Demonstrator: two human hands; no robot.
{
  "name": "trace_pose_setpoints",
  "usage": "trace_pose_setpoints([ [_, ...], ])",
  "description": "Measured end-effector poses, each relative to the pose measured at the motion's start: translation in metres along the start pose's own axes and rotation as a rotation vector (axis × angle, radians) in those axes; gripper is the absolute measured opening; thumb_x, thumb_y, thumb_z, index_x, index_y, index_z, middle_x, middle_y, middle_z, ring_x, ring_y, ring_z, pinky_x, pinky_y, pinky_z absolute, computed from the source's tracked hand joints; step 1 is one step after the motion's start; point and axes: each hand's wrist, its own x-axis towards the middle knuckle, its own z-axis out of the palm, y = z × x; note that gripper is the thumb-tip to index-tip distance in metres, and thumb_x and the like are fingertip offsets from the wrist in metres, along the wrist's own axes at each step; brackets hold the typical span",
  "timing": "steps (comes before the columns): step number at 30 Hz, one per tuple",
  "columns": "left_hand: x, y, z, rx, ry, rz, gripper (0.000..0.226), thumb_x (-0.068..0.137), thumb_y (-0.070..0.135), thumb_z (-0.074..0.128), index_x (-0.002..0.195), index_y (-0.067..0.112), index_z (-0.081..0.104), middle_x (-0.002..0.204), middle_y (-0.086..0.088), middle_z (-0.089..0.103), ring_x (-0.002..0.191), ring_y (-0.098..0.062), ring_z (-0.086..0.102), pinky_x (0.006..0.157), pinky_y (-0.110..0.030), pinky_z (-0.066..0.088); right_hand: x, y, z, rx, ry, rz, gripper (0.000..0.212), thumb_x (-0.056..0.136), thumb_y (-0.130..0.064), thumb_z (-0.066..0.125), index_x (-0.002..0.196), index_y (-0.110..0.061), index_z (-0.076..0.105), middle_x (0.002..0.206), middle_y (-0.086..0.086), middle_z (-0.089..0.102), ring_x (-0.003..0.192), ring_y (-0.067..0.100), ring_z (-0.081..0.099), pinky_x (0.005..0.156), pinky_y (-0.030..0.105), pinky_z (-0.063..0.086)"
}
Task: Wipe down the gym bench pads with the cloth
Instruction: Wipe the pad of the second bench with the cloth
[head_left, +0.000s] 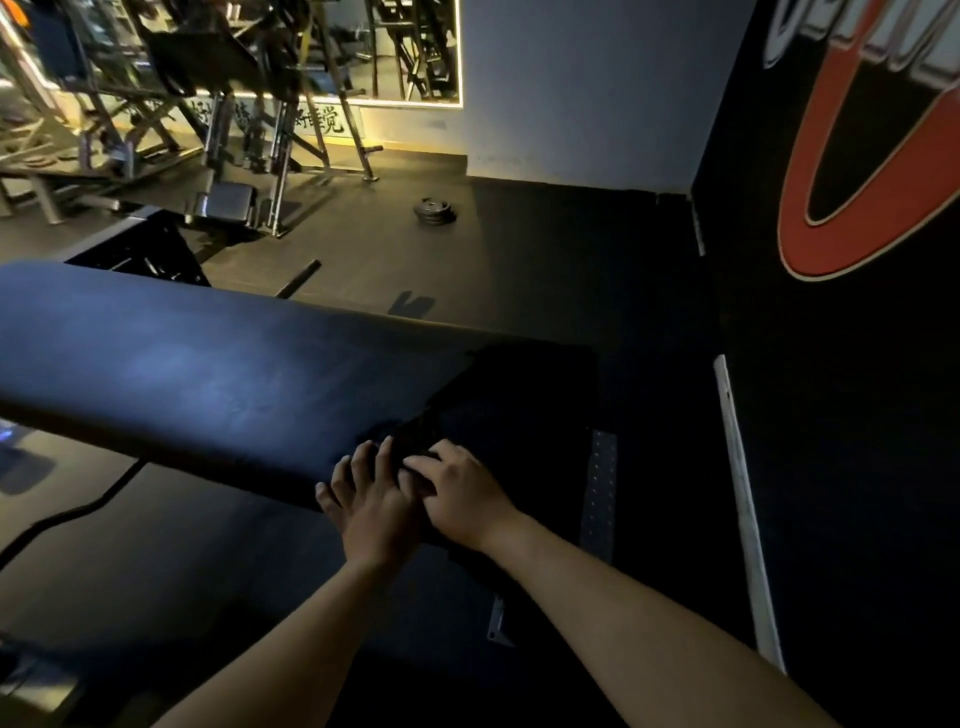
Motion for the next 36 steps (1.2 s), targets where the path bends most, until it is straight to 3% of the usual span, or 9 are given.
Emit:
trace_pose_setpoints([
  [3, 0.0, -0.001, -0.001, -0.025, -0.02, 0.012, 0.051, 0.104, 0.04, 0.03, 0.153, 0.036, 0.019, 0.159, 0.002, 0.011, 0.148, -0.022, 0.0, 0.12, -0.056, -0.007, -0.018, 0.027, -0.014, -0.111, 0.026, -0.032, 0.037, 0.093, -0.011, 0.051, 0.128, -0.017, 0.062, 0.117, 0.01, 0.054, 0.102, 0.031, 0.048, 0.082, 0.041, 0.05],
  [8, -0.016, 0.005, 0.004, -0.012, -0.063, 0.102, 0.048, 0.102, 0.049, 0.034, 0.149, 0.042, 0.027, 0.162, 0.001, 0.009, 0.15, -0.022, -0.003, 0.12, -0.054, -0.011, -0.016, 0.075, -0.047, -0.143, 0.091, 0.137, 0.048, 0.092, 0.003, 0.045, 0.133, -0.017, 0.061, 0.125, 0.009, 0.05, 0.109, 0.031, 0.046, 0.097, 0.043, 0.046],
  [12, -0.028, 0.012, 0.005, -0.028, -0.075, 0.103, 0.051, 0.102, 0.052, 0.033, 0.151, 0.044, 0.023, 0.163, 0.002, 0.005, 0.15, -0.018, -0.007, 0.12, -0.052, -0.014, -0.014, 0.121, -0.077, -0.15, 0.168, 0.315, 0.05, 0.094, 0.004, 0.043, 0.137, -0.017, 0.057, 0.13, 0.009, 0.047, 0.113, 0.03, 0.042, 0.104, 0.036, 0.039],
  [17, -0.028, 0.02, 0.009, -0.015, -0.065, 0.058, 0.049, 0.102, 0.048, 0.033, 0.15, 0.043, 0.023, 0.163, 0.001, 0.004, 0.15, -0.02, -0.008, 0.119, -0.053, -0.014, -0.021, 0.131, -0.079, -0.091, 0.259, 0.444, 0.045, 0.097, -0.005, 0.047, 0.138, -0.021, 0.056, 0.139, 0.006, 0.045, 0.121, 0.031, 0.043, 0.097, 0.033, 0.039],
  [21, -0.031, 0.026, 0.015, 0.003, 0.029, 0.014, 0.044, 0.101, 0.045, 0.038, 0.144, 0.043, 0.032, 0.161, 0.001, 0.012, 0.15, -0.021, -0.001, 0.12, -0.054, -0.009, -0.03, 0.1, -0.063, -0.037, 0.26, 0.274, 0.042, 0.091, -0.005, 0.051, 0.126, -0.02, 0.067, 0.125, 0.008, 0.055, 0.112, 0.03, 0.049, 0.093, 0.035, 0.045],
  [27, -0.032, 0.042, 0.025, 0.035, 0.101, -0.131, 0.045, 0.101, 0.041, 0.039, 0.145, 0.04, 0.036, 0.161, 0.001, 0.016, 0.148, -0.021, 0.005, 0.12, -0.053, -0.001, -0.062, 0.046, -0.041, -0.047, -0.009, -0.187, 0.037, 0.085, -0.026, 0.056, 0.119, -0.016, 0.066, 0.108, 0.012, 0.058, 0.096, 0.033, 0.053, 0.082, 0.041, 0.048],
  [30, -0.04, 0.058, 0.033, -0.023, 0.127, -0.237, 0.049, 0.101, 0.036, 0.043, 0.149, 0.039, 0.034, 0.161, 0.001, 0.01, 0.145, -0.025, 0.005, 0.12, -0.053, 0.005, -0.071, 0.061, -0.046, -0.123, -0.03, -0.316, 0.051, 0.08, -0.035, 0.059, 0.127, -0.015, 0.059, 0.11, 0.012, 0.057, 0.094, 0.033, 0.052, 0.08, 0.043, 0.046],
  [33, -0.053, 0.081, 0.041, -0.142, 0.135, -0.313, 0.051, 0.098, 0.04, 0.038, 0.149, 0.038, 0.035, 0.161, 0.005, 0.009, 0.145, -0.023, 0.003, 0.12, -0.05, 0.007, -0.065, 0.091, -0.056, -0.105, -0.023, -0.383, 0.047, 0.076, -0.022, 0.061, 0.123, -0.018, 0.063, 0.109, 0.009, 0.057, 0.094, 0.032, 0.051, 0.077, 0.043, 0.05],
  [36, -0.068, 0.12, 0.052, -0.144, 0.194, -0.366, 0.066, 0.084, 0.048, 0.03, 0.148, 0.033, 0.037, 0.163, 0.0, 0.014, 0.144, -0.021, 0.005, 0.12, -0.046, 0.004, -0.047, 0.119, -0.076, -0.078, -0.066, -0.381, 0.04, 0.085, -0.01, 0.056, 0.124, -0.016, 0.064, 0.117, 0.011, 0.054, 0.102, 0.033, 0.048, 0.081, 0.044, 0.05],
])
